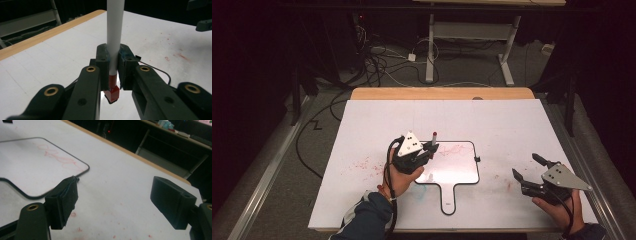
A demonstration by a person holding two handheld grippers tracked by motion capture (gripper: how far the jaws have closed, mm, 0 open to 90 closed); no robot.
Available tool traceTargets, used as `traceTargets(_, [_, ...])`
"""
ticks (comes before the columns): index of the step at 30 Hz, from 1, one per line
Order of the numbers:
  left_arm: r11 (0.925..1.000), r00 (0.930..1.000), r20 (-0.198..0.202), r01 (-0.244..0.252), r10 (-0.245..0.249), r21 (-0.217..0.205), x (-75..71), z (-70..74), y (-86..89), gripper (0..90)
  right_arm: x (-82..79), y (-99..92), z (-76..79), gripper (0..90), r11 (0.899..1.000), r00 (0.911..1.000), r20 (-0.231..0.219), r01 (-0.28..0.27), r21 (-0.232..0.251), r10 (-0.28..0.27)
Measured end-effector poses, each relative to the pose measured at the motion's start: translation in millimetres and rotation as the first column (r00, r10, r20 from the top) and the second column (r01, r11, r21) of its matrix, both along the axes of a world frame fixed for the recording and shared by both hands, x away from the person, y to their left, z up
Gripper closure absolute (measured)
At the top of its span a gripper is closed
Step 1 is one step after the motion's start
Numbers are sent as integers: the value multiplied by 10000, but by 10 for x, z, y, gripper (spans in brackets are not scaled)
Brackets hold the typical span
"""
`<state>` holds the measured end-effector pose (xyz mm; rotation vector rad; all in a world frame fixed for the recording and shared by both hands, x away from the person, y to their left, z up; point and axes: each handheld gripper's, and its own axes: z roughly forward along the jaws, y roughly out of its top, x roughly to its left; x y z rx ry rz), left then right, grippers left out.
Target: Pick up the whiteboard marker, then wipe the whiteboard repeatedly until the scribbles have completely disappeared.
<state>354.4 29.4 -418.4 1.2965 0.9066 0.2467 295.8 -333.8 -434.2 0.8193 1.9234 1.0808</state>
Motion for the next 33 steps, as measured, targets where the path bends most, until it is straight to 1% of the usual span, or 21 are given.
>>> traceTargets(3, [10000, 10000, -8, -13, 13, -55, 28, -7, 16, 789, -2, -14, -27, 225, 10000, 10000, -76, 17, -76, -18])
traceTargets(5, [10000, 10000, -32, 16, -16, -32, 44, -18, 25, 790, 9, -3, -25, 225, 10000, 10000, -64, 8, -21, -8])
traceTargets(9, [9999, 10000, -89, -22, 21, -121, 60, -31, 54, 789, 17, 26, -23, 224, 10000, 9999, -76, -75, -33, 75])
traceTargets(12, [9999, 10000, -97, -21, 20, -127, 76, -35, 82, 789, 19, 50, -43, 224, 9997, 9997, -149, -196, -172, 194])
traceTargets(13, [9999, 9999, -101, -47, 45, -161, 83, -37, 87, 789, 19, 59, -50, 224, 9995, 9996, -162, -216, -235, 212])
traceTargets(15, [9996, 9999, -142, -72, 68, -256, 102, -42, 102, 789, 23, 59, -53, 225, 9996, 9996, -202, -207, -175, 203])
traceTargets(18, [9994, 9996, -207, -201, 195, -286, 134, -60, 125, 789, 30, 57, -58, 225, 9997, 9995, -245, -195, -173, 191])
traceTargets(19, [9986, 9991, -330, -278, 263, -458, 154, -65, 151, 789, 47, 59, -63, 225, 9998, 9993, -346, -171, -107, 167])
traceTargets(20, [9986, 9991, -330, -278, 263, -458, 154, -65, 151, 789, 47, 59, -63, 225, 9998, 9993, -346, -171, -107, 167])
traceTargets(21, [9981, 9987, -334, -393, 377, -482, 163, -69, 161, 789, 58, 62, -65, 224, 9998, 9989, -421, -189, -91, 185])
traceTargets(23, [9971, 9981, -436, -464, 438, -603, 187, -77, 178, 789, 75, 73, -72, 222, 9996, 9984, -507, -262, -58, 258])
traceTargets(26, [9965, 9968, -533, -626, 596, -558, 244, -113, 169, 789, 88, 94, -84, 223, 9990, 9972, -645, -387, -208, 373])
traceTargets(28, [9969, 9968, -501, -644, 622, -445, 290, -148, 150, 789, 98, 104, -96, 229, 9987, 9964, -747, -429, -258, 408])
traceTargets(30, [9962, 9962, -496, -744, 721, -463, 350, -189, 122, 789, 113, 106, -121, 229, 9982, 9953, -845, -502, -324, 473])
traceTargets(32, [9967, 9976, -460, -544, 516, -604, 388, -231, 88, 790, 117, 105, -127, 229, 9982, 9947, -916, -493, -338, 460])
traceTargets(33, [9973, 9977, -420, -550, 530, -490, 407, -257, 62, 790, 126, 103, -135, 229, 9979, 9945, -910, -556, -345, 522])
